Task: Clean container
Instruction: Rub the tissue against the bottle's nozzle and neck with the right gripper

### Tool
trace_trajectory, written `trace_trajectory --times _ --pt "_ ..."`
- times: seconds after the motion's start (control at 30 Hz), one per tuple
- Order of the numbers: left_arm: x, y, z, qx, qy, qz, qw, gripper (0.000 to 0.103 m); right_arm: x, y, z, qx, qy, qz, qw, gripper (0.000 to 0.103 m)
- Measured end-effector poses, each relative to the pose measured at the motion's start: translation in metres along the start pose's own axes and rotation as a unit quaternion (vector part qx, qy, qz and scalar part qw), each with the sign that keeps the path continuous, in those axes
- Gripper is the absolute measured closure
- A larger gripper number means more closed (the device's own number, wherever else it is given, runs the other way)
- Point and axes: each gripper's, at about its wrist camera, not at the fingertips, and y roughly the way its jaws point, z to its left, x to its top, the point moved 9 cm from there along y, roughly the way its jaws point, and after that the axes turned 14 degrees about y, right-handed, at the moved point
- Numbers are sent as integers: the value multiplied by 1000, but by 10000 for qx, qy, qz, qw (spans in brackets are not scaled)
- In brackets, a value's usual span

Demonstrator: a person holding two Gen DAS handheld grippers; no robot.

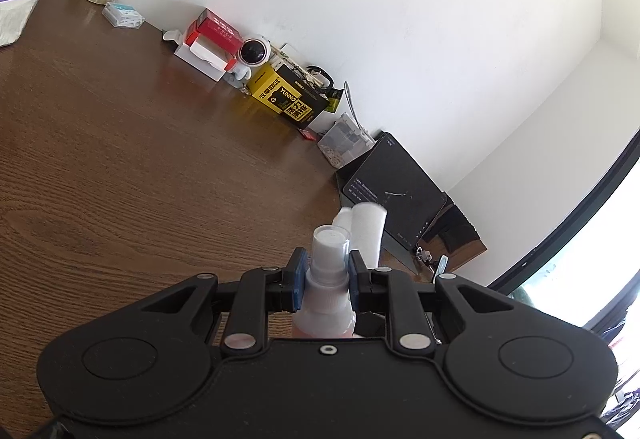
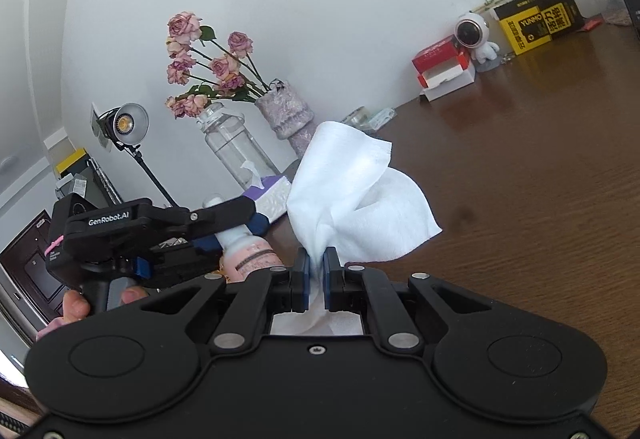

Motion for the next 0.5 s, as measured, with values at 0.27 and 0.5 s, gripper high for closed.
trace_trajectory --times 0.27,0.5 --pt "-1 2 -1 43 -3 42 10000 82 -7 -4 -5 -77 16 30 10000 96" --pt "-3 5 -4 52 53 106 9999 82 -1 2 12 104 -97 42 9999 96"
